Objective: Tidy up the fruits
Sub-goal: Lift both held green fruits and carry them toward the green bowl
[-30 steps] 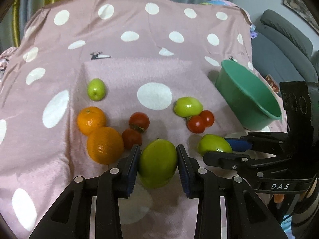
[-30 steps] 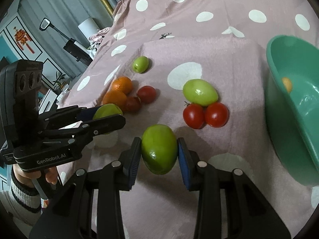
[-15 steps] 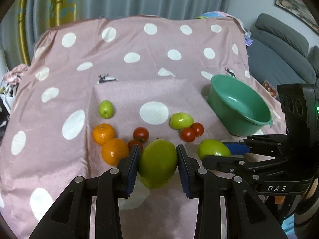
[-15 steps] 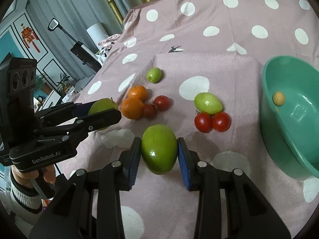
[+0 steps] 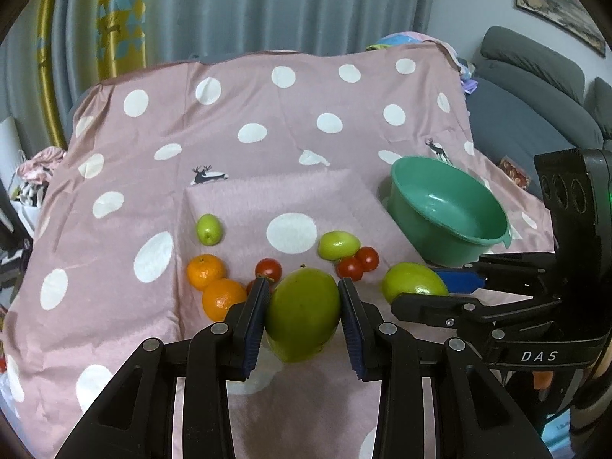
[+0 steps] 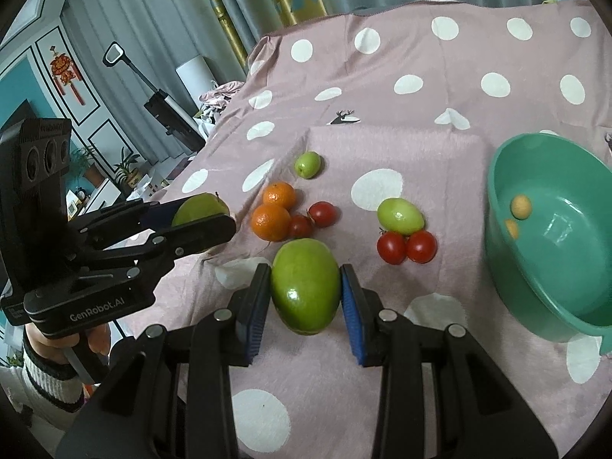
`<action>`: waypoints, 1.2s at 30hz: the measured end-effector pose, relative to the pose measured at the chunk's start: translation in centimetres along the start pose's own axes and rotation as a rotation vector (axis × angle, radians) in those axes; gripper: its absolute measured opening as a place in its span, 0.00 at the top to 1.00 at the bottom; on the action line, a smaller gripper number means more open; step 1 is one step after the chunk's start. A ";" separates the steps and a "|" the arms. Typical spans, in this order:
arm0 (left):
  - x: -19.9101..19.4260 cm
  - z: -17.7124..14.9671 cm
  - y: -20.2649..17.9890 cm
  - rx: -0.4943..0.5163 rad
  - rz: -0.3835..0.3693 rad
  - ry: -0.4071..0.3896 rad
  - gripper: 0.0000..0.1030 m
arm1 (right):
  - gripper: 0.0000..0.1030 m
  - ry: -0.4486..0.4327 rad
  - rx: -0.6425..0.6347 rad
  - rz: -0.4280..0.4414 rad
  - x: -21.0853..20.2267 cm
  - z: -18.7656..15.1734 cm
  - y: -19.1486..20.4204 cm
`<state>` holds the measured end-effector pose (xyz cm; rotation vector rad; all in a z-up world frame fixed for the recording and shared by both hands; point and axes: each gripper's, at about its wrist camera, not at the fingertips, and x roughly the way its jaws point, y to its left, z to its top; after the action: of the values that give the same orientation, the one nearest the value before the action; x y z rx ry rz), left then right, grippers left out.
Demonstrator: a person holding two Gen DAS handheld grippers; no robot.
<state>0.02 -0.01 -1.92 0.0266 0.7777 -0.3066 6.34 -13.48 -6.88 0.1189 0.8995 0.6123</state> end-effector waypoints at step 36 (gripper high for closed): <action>0.3 2.4 -4.5 0.116 -0.002 -0.014 0.63 | 0.64 -0.110 0.048 -0.035 -4.2 -0.2 -2.8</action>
<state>0.57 -4.73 -0.01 0.1327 0.7454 -0.3528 5.54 -18.11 -5.04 0.1777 0.8083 0.5462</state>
